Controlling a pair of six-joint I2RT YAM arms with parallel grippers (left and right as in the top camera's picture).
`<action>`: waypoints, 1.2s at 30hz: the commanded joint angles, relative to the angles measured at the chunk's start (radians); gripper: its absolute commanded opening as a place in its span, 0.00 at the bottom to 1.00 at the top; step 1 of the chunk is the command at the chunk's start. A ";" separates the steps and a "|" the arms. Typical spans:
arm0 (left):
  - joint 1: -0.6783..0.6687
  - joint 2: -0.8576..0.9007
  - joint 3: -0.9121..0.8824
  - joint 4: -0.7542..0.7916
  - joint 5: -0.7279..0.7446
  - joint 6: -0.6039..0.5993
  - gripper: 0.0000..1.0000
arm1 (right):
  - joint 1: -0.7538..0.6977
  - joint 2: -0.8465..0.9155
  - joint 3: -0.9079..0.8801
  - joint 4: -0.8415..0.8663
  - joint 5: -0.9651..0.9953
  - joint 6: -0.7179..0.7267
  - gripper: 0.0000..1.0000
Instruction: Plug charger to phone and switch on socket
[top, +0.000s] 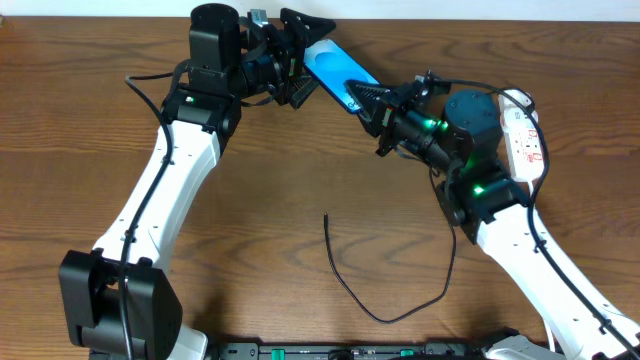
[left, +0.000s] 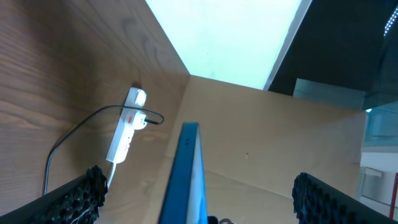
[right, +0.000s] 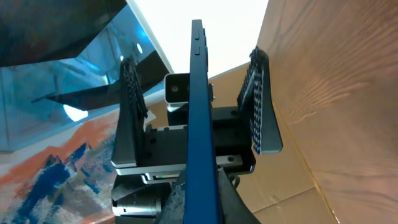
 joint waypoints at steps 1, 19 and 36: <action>-0.010 -0.016 0.003 0.005 -0.013 -0.002 0.96 | 0.014 -0.003 0.023 0.017 0.023 0.024 0.01; -0.012 -0.016 0.002 0.005 -0.031 -0.001 0.96 | 0.025 -0.003 0.023 0.021 0.039 0.031 0.01; -0.012 -0.016 0.002 0.005 -0.031 0.003 0.53 | 0.032 -0.003 0.023 0.020 0.049 0.031 0.01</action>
